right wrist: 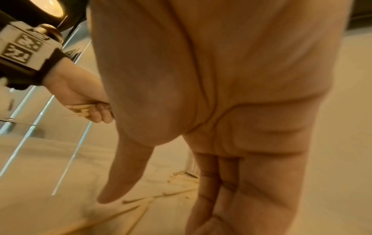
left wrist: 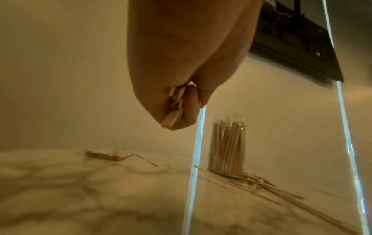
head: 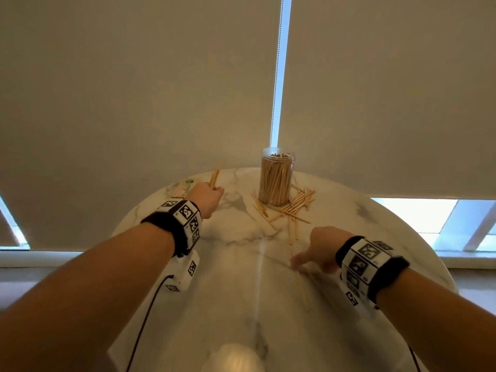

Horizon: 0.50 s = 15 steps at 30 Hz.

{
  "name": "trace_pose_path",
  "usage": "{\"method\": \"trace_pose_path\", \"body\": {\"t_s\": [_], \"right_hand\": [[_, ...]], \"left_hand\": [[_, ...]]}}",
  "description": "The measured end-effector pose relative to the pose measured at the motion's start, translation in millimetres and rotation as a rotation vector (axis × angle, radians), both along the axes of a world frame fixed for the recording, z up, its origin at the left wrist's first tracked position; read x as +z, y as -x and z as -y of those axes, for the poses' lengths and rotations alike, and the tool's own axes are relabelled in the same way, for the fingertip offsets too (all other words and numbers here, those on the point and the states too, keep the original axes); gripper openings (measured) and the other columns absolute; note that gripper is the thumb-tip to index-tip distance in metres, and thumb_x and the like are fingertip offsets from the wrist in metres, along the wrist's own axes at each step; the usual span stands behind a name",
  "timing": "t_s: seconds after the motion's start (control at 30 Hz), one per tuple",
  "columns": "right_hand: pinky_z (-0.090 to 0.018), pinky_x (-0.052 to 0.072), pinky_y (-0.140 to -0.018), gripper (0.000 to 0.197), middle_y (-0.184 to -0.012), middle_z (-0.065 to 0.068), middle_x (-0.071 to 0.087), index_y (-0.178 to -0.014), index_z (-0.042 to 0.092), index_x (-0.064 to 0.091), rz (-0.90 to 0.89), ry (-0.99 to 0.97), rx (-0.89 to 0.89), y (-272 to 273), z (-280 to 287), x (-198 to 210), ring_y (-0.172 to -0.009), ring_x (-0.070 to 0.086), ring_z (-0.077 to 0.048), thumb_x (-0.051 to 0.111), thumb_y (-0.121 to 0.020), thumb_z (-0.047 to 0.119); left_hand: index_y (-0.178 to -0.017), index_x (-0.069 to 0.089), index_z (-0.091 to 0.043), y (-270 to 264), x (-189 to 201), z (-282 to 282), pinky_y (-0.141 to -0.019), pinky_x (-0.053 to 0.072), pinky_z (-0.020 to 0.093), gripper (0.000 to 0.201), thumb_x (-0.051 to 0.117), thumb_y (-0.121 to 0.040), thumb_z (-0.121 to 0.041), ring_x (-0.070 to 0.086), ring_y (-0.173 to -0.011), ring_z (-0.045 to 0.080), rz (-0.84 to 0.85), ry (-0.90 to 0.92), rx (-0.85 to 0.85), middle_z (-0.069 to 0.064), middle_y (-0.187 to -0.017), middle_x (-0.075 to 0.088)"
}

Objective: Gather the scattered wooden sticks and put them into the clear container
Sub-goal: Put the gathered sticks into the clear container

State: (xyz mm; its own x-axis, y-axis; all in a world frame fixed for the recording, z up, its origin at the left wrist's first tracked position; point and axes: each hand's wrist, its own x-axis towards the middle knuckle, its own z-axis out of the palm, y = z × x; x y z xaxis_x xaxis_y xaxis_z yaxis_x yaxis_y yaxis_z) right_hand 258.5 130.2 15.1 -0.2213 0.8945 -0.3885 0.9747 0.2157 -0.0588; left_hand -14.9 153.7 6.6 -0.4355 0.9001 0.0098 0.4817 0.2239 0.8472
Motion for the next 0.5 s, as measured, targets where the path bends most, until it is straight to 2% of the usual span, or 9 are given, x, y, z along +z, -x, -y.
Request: {"method": "trace_pose_path", "body": {"t_s": [0.07,0.17,0.23,0.3,0.33,0.4,0.43,0.47,0.5], "right_hand": [[-0.030,0.056,-0.080,0.040,-0.086,-0.003,0.075,-0.089,0.007,0.074,-0.029,0.014,0.041,6,-6,-3,-0.073,0.065,-0.017,0.074,-0.084,0.047],[-0.032,0.056,-0.076,0.021,-0.090,-0.005,0.073,-0.083,0.009,0.069,0.028,0.025,0.144,17,-11,-6,-0.077,0.062,-0.019,0.070,-0.088,0.029],[-0.028,0.050,-0.068,0.018,-0.086,-0.003,0.063,-0.086,0.009,0.064,0.100,-0.026,0.212,20,-10,-8,-0.083,0.060,-0.022,0.063,-0.091,0.027],[-0.022,0.045,-0.062,0.020,-0.079,0.000,0.056,-0.079,0.011,0.058,0.115,-0.038,0.239,16,-11,-12,-0.083,0.058,-0.021,0.058,-0.092,0.026],[-0.021,0.044,-0.061,0.021,-0.080,0.000,0.056,-0.079,0.012,0.057,0.108,-0.037,0.243,13,-11,-15,-0.082,0.055,-0.020,0.056,-0.093,0.028],[-0.022,0.045,-0.066,0.020,-0.088,0.000,0.060,-0.092,0.012,0.062,0.069,-0.043,0.231,7,-12,-17,-0.082,0.055,-0.018,0.057,-0.092,0.032],[-0.022,0.045,-0.066,0.019,-0.086,0.001,0.059,-0.092,0.013,0.061,0.047,-0.040,0.218,5,-14,-17,-0.081,0.056,-0.017,0.059,-0.090,0.032],[-0.022,0.045,-0.064,0.017,-0.081,0.003,0.056,-0.085,0.015,0.058,0.020,-0.033,0.209,4,-16,-16,-0.079,0.057,-0.017,0.061,-0.088,0.032],[-0.023,0.048,-0.063,0.019,-0.077,0.004,0.056,-0.079,0.015,0.056,-0.009,-0.015,0.191,3,-20,-13,-0.077,0.058,-0.018,0.063,-0.087,0.031]], "left_hand": [[-0.092,0.057,-0.003,11,2,-11,-0.062,0.048,0.037,0.029,0.052,-0.099,-0.031,0.052,-0.063,0.028,-0.156,0.058,0.030,0.013,-0.074,0.057],[-0.090,0.059,0.001,25,8,-34,-0.062,0.047,0.038,0.029,0.053,-0.097,-0.027,0.055,-0.069,0.030,-0.327,0.135,0.079,0.018,-0.080,0.061],[-0.086,0.057,-0.002,32,15,-50,-0.061,0.043,0.033,0.022,0.053,-0.096,-0.022,0.056,-0.071,0.029,-0.423,0.184,0.093,0.013,-0.081,0.059],[-0.083,0.056,-0.004,37,19,-68,-0.063,0.042,0.032,0.020,0.054,-0.096,-0.018,0.056,-0.075,0.027,-0.527,0.239,0.106,0.011,-0.083,0.059],[-0.079,0.055,-0.005,39,19,-77,-0.064,0.043,0.032,0.022,0.054,-0.096,-0.018,0.056,-0.076,0.026,-0.566,0.265,0.106,0.010,-0.085,0.059],[-0.076,0.056,-0.005,39,17,-94,-0.067,0.045,0.032,0.022,0.056,-0.095,-0.017,0.057,-0.078,0.027,-0.617,0.317,0.087,0.011,-0.089,0.062],[-0.084,0.061,-0.003,39,14,-104,-0.069,0.046,0.033,0.018,0.056,-0.095,-0.016,0.057,-0.080,0.027,-0.622,0.339,0.064,0.013,-0.093,0.063],[-0.098,0.066,0.000,38,9,-112,-0.074,0.047,0.034,0.018,0.055,-0.096,-0.015,0.056,-0.082,0.027,-0.620,0.358,0.031,0.015,-0.101,0.065],[-0.112,0.065,0.002,38,4,-120,-0.081,0.048,0.034,0.025,0.054,-0.097,-0.014,0.056,-0.087,0.027,-0.617,0.379,-0.007,0.017,-0.111,0.066]]}}
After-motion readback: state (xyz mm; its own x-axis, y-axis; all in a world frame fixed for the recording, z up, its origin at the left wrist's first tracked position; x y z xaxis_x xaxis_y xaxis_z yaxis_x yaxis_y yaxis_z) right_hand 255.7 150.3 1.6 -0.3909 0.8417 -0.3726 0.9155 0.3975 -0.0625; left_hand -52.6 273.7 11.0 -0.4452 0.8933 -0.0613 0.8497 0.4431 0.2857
